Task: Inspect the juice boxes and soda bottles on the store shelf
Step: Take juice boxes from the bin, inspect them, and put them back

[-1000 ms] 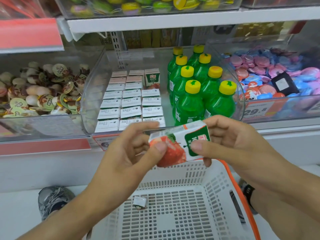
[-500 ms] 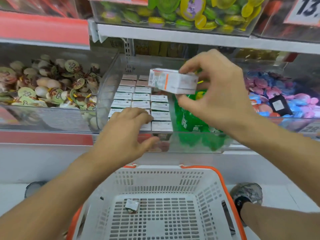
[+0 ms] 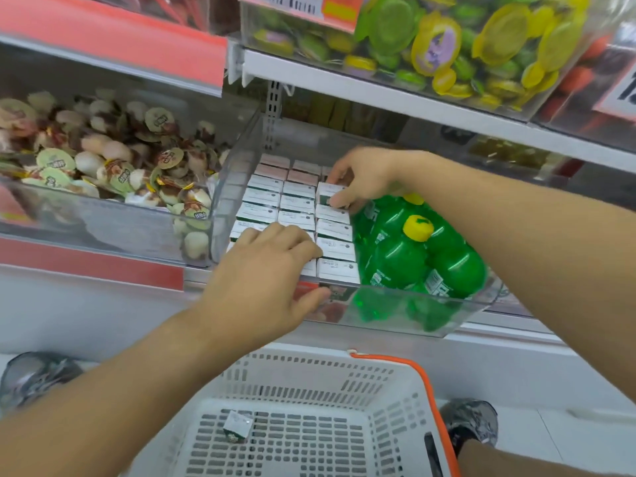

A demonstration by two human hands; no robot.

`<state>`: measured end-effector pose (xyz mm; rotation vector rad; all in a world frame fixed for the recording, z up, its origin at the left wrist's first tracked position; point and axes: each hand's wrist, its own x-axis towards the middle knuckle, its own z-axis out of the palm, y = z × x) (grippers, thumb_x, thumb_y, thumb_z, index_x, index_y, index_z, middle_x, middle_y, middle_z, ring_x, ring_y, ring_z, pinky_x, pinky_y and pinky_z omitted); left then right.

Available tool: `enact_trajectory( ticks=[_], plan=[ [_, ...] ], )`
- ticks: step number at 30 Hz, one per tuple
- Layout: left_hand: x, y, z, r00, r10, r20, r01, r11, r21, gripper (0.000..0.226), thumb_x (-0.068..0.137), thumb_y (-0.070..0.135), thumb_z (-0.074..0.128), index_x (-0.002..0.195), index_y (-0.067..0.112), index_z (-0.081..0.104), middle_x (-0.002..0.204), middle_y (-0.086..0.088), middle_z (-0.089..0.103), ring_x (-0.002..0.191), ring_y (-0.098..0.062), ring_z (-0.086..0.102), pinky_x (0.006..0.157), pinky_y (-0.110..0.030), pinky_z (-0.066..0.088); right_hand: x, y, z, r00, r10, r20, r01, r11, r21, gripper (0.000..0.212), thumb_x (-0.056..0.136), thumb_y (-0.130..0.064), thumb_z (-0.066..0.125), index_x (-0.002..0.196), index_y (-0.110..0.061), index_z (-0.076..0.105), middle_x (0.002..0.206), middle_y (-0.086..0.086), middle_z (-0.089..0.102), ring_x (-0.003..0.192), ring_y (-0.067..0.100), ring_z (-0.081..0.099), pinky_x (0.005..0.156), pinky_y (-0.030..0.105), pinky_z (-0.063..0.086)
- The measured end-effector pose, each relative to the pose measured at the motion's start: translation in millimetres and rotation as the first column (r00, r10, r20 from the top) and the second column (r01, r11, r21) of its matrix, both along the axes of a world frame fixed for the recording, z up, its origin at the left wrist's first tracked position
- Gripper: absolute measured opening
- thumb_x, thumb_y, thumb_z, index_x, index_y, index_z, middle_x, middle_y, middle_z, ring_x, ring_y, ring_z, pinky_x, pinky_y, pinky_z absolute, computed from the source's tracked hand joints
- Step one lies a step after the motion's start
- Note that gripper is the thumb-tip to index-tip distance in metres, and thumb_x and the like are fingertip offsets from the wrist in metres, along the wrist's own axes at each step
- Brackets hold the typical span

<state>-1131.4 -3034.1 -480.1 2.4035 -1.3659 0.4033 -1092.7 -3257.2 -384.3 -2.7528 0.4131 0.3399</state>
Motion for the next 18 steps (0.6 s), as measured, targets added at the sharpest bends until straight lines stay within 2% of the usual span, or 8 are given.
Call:
enact_trajectory(
  ticks=[4,7,8,10,12,13,14,18],
  plan=[
    [0.9,-0.4,-2.4,1.0,-0.001,0.012,0.002,0.999,-0.032,0.054,0.08,0.063,0.041,0.109,0.026,0.068,0.105,0.008,0.064,0.095,-0.018,0.061,0.08,-0.037,0.049,16.5,-8.2,-5.9,0.973,-0.059,-0.221,0.113,0.964,0.24,0.037,0.092,-0.004,0.067,0.128,0.001,0.058,0.121,0.019,0.067,0.107,0.03,0.069,0.095,0.043,0.057],
    [1.7,-1.7,-4.8,0.999,0.003,0.036,-0.001,0.999,-0.053,0.053,0.08,0.063,0.041,0.108,0.028,0.068,0.103,0.009,0.064,0.093,-0.017,0.061,0.079,-0.037,0.049,22.4,-17.3,-2.0,0.958,-0.074,-0.277,0.167,0.93,0.328,0.035,0.093,0.0,0.065,0.127,-0.001,0.057,0.116,0.017,0.068,0.098,0.027,0.071,0.084,0.036,0.061],
    [2.1,-2.0,-5.6,0.999,0.003,0.04,0.0,0.998,-0.059,0.053,0.08,0.063,0.041,0.108,0.028,0.068,0.103,0.01,0.064,0.093,-0.016,0.06,0.079,-0.036,0.049,24.0,-18.6,1.1,0.961,-0.074,-0.265,0.153,0.945,0.291,0.036,0.092,-0.003,0.067,0.127,-0.003,0.056,0.115,0.014,0.067,0.095,0.026,0.072,0.084,0.035,0.061],
    [2.6,-2.2,-6.2,0.999,-0.002,0.04,0.004,0.998,-0.061,0.052,0.08,0.064,0.041,0.108,0.029,0.067,0.103,0.011,0.063,0.093,-0.015,0.06,0.079,-0.036,0.049,30.4,-21.5,6.8,0.99,-0.042,-0.135,0.048,0.998,0.046,0.037,0.092,-0.013,0.07,0.127,-0.008,0.058,0.117,0.009,0.068,0.096,0.023,0.072,0.093,0.035,0.057],
    [3.0,-2.3,-6.2,0.999,-0.008,0.035,0.01,0.998,-0.06,0.052,0.08,0.065,0.041,0.108,0.03,0.067,0.103,0.012,0.063,0.093,-0.014,0.06,0.079,-0.036,0.05,37.9,-23.0,9.0,0.997,0.039,0.06,-0.024,0.974,-0.227,0.036,0.092,-0.019,0.071,0.126,-0.012,0.063,0.12,0.006,0.067,0.104,0.021,0.068,0.097,0.031,0.052],
    [3.3,-2.5,-6.1,0.999,-0.008,0.035,0.01,0.998,-0.061,0.052,0.08,0.065,0.041,0.108,0.03,0.067,0.102,0.012,0.063,0.093,-0.013,0.06,0.079,-0.036,0.05,41.3,-22.8,7.9,0.989,0.077,0.124,-0.037,0.954,-0.296,0.037,0.09,-0.021,0.072,0.126,-0.013,0.063,0.124,0.005,0.066,0.108,0.021,0.065,0.096,0.029,0.05],
    [3.3,-2.8,-6.0,0.999,-0.006,0.034,0.008,0.998,-0.062,0.052,0.079,0.065,0.041,0.108,0.03,0.067,0.102,0.012,0.063,0.092,-0.013,0.06,0.079,-0.035,0.05,43.7,-22.0,5.7,0.985,0.099,0.138,-0.049,0.943,-0.328,0.041,0.089,-0.024,0.074,0.127,-0.014,0.063,0.126,0.005,0.064,0.111,0.022,0.062,0.096,0.03,0.049],
    [3.5,-2.7,-7.1,1.0,-0.014,0.02,0.015,0.997,-0.079,0.05,0.08,0.064,0.042,0.107,0.03,0.067,0.102,0.012,0.062,0.092,-0.014,0.061,0.078,-0.036,0.05,52.4,-17.7,-8.4,0.993,0.12,0.006,-0.107,0.906,-0.41,0.054,0.08,-0.027,0.082,0.128,-0.012,0.062,0.123,0.005,0.065,0.109,0.025,0.062,0.098,0.038,0.052]
  ],
)
